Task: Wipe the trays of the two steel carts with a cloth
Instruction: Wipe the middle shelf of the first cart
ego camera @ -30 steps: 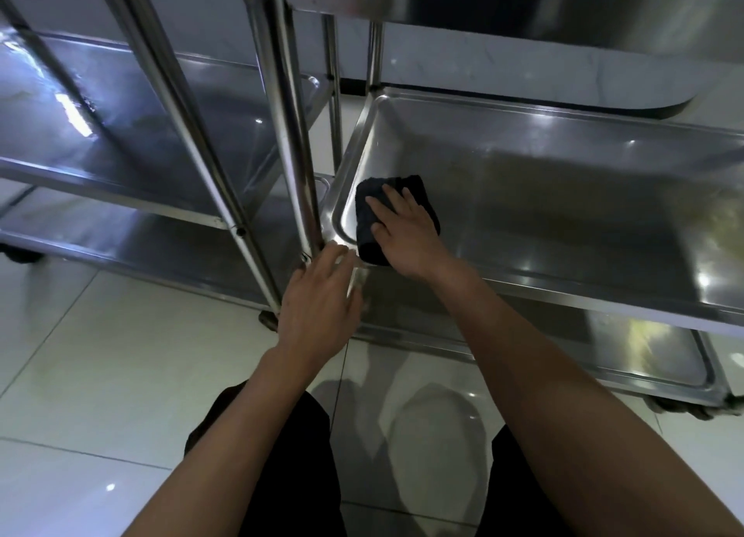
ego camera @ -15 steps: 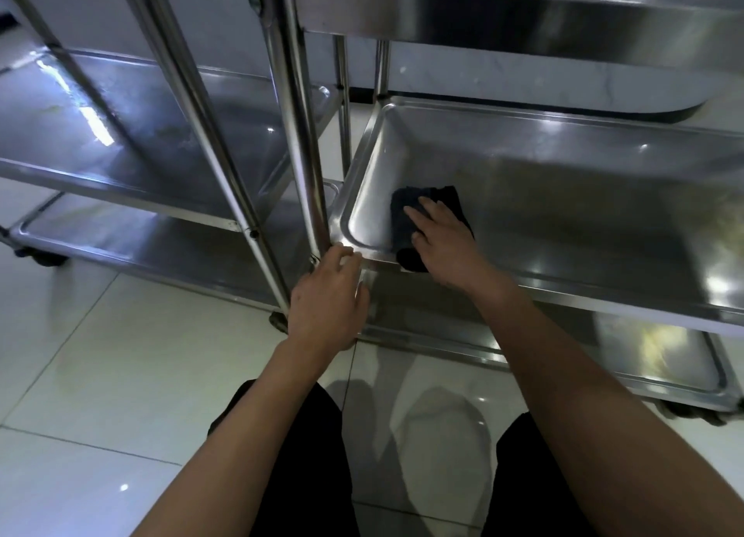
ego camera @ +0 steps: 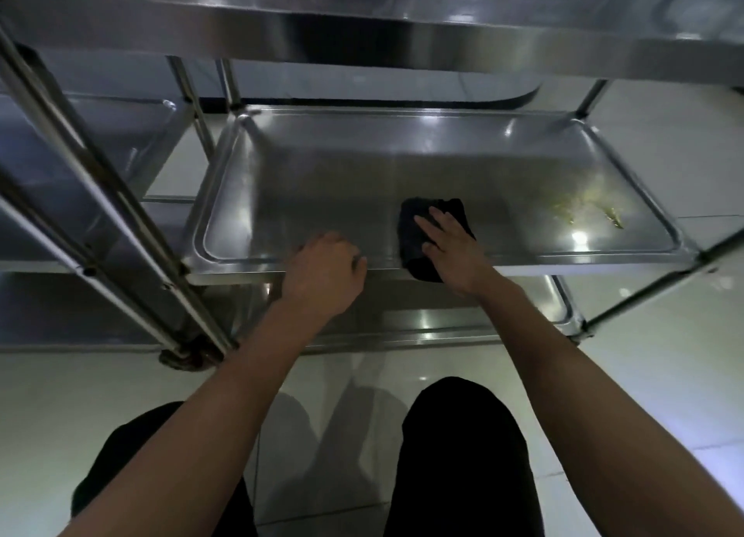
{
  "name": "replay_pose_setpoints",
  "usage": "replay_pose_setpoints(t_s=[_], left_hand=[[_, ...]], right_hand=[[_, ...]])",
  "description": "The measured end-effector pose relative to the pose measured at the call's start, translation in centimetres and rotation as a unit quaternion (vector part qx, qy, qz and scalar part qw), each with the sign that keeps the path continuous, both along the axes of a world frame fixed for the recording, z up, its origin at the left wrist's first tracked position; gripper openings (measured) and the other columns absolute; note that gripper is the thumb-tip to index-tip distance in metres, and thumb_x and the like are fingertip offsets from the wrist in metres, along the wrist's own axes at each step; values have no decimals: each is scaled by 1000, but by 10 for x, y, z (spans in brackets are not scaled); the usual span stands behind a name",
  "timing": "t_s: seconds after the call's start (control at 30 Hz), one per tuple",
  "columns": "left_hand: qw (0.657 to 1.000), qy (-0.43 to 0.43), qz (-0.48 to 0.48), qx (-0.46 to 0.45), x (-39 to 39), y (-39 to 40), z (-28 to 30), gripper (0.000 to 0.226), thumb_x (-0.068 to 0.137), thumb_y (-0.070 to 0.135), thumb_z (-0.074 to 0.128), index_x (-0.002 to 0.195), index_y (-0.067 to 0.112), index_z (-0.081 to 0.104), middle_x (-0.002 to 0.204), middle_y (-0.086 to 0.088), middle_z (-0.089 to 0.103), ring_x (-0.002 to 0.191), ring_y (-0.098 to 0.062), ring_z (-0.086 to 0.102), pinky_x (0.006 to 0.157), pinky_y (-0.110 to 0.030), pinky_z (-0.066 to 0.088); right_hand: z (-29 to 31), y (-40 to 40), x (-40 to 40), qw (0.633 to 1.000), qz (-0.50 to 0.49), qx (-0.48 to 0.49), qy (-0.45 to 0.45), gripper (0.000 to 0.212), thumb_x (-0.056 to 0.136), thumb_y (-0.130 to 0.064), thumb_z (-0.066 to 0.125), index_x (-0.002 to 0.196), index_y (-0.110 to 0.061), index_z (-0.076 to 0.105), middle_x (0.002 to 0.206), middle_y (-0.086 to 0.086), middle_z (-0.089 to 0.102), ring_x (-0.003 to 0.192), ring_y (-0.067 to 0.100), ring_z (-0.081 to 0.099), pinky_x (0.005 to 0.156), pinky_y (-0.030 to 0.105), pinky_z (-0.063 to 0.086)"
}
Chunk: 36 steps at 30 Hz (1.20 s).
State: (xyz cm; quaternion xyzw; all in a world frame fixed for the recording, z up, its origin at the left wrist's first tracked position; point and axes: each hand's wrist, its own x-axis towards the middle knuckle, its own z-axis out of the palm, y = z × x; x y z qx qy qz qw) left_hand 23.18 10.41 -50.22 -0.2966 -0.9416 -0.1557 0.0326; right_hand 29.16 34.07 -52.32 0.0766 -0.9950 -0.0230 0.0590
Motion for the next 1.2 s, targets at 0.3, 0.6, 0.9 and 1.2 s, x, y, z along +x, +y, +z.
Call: replay_pose_setpoints(t_s=[0.3,0.6,0.9,1.2], left_hand=[[1000,21,1,12,19,-3,-14,29,89,25,53,108,19,74,106,-4,71,94,-29,66,94,-44,49],[999,2,-29,18,5,-23,1,26,92,28,57,112,20,72,112,-3,70,102,-30,63,85,-38,50],[996,29,72,-46,-38,-88,0,28,97,34,51,109,21,72,117,-4,65,108,-31,56,87,-48,51],[990,132,56,1,-35,-109,-30,24,97,29,57,109,17,74,104,-8,66,90,-32,61,77,-41,47]], right_hand=[[15,53,45,948,-228,-224,-4,51,105,-18,43,155,-18,32,165,8,18,153,27,13,124,40,12],[17,44,42,935,-251,-250,25,49,106,-22,41,154,-16,34,165,4,19,153,24,11,122,35,11],[2,-25,-33,968,-164,-189,-15,53,106,-24,37,157,-15,25,166,9,12,153,28,8,124,44,7],[-13,-133,-133,979,-77,-177,-72,54,104,-32,33,156,-24,23,167,-2,9,153,29,6,121,49,15]])
